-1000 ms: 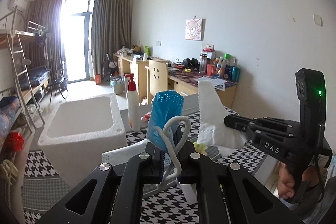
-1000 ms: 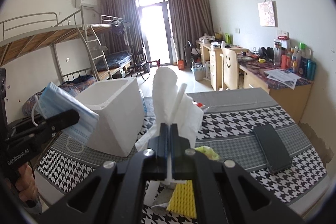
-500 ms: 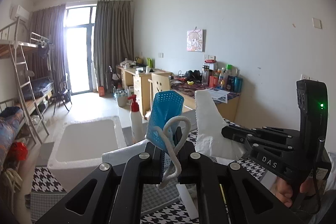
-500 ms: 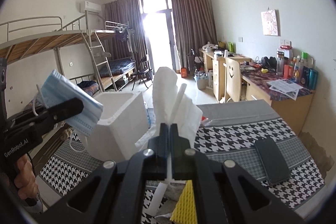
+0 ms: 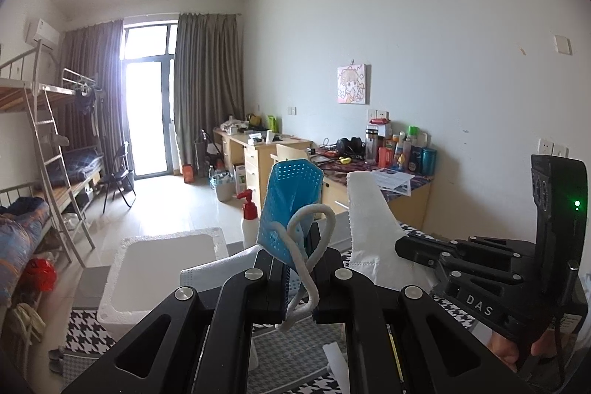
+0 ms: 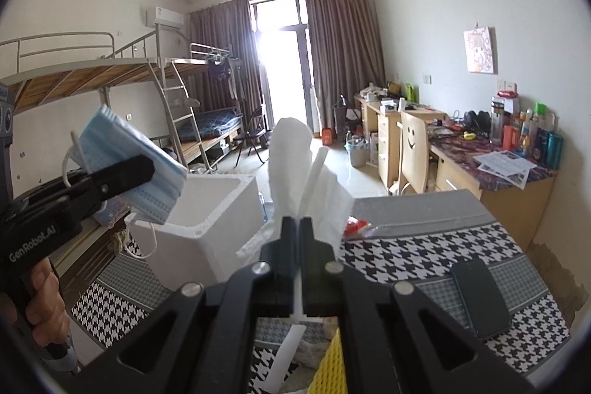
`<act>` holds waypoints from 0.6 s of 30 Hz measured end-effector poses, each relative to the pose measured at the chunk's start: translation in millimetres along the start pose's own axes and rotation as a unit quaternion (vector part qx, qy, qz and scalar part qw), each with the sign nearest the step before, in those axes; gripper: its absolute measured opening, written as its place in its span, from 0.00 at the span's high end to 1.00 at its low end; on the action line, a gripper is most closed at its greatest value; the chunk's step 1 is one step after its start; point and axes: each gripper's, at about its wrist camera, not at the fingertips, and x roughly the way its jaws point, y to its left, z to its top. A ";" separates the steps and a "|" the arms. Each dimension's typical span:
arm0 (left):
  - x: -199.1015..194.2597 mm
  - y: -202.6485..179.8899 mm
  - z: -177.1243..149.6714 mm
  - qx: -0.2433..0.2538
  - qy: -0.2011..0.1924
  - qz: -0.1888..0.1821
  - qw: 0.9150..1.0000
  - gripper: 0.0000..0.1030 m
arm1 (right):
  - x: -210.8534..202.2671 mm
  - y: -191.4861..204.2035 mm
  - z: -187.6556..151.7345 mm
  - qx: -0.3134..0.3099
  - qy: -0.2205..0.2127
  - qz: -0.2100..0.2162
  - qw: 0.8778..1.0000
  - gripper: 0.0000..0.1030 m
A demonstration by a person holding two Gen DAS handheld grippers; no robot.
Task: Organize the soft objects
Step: 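Carry the blue mask and white tissue over the white foam box with both tools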
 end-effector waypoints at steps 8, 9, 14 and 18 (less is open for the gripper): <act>7.0 9.5 8.3 0.003 -0.005 0.011 1.000 0.92 | 8.5 3.5 9.7 -0.003 -0.005 0.004 1.000 0.96; 7.8 10.6 9.1 0.004 -0.005 0.012 1.000 0.92 | 9.2 3.7 10.8 -0.004 -0.005 0.004 1.000 0.96; 12.8 16.0 11.7 0.003 -0.002 0.021 1.000 0.92 | 14.8 8.2 16.9 -0.007 -0.008 0.014 1.000 0.96; 17.7 19.4 13.4 -0.002 0.001 0.031 1.000 0.92 | 20.8 10.7 21.3 -0.006 -0.007 0.024 1.000 0.96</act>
